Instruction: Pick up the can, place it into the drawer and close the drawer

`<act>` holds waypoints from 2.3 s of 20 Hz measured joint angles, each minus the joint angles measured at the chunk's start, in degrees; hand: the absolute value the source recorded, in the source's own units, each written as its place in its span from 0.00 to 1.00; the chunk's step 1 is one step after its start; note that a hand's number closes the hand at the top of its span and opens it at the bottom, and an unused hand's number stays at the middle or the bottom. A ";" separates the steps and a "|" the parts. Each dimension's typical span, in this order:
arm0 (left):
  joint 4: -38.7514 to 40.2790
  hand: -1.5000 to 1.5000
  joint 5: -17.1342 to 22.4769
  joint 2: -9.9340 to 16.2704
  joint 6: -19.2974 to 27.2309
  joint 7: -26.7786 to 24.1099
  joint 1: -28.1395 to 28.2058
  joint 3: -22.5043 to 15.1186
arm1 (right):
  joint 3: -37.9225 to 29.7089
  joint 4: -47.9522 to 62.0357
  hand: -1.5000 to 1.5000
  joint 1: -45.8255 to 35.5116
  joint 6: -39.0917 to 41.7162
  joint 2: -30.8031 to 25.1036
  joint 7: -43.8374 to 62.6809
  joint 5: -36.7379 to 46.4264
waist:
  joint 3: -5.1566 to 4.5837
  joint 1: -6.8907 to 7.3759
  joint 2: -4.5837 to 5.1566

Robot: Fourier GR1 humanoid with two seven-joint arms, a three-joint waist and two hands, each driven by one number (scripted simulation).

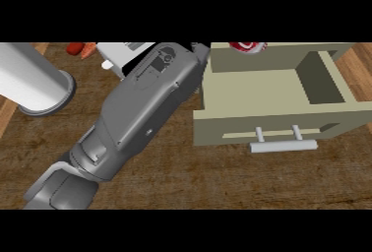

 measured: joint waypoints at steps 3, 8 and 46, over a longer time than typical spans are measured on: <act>2.07 1.00 2.80 0.00 0.68 -1.31 -0.97 -2.53 | 0.29 -0.77 0.00 -0.45 -0.47 -0.09 0.92 0.28 | 0.01 -0.23 0.04; 5.10 1.00 7.29 0.00 2.75 -2.63 -2.58 -6.44 | 1.19 -1.03 0.00 -0.02 -0.01 0.82 0.49 0.56 | 0.05 -0.98 0.15; 12.29 0.00 25.46 0.00 8.73 -15.04 -3.79 -18.85 | 2.02 -4.27 0.00 -7.84 4.17 -3.32 -8.46 13.52 | 0.04 -1.64 0.73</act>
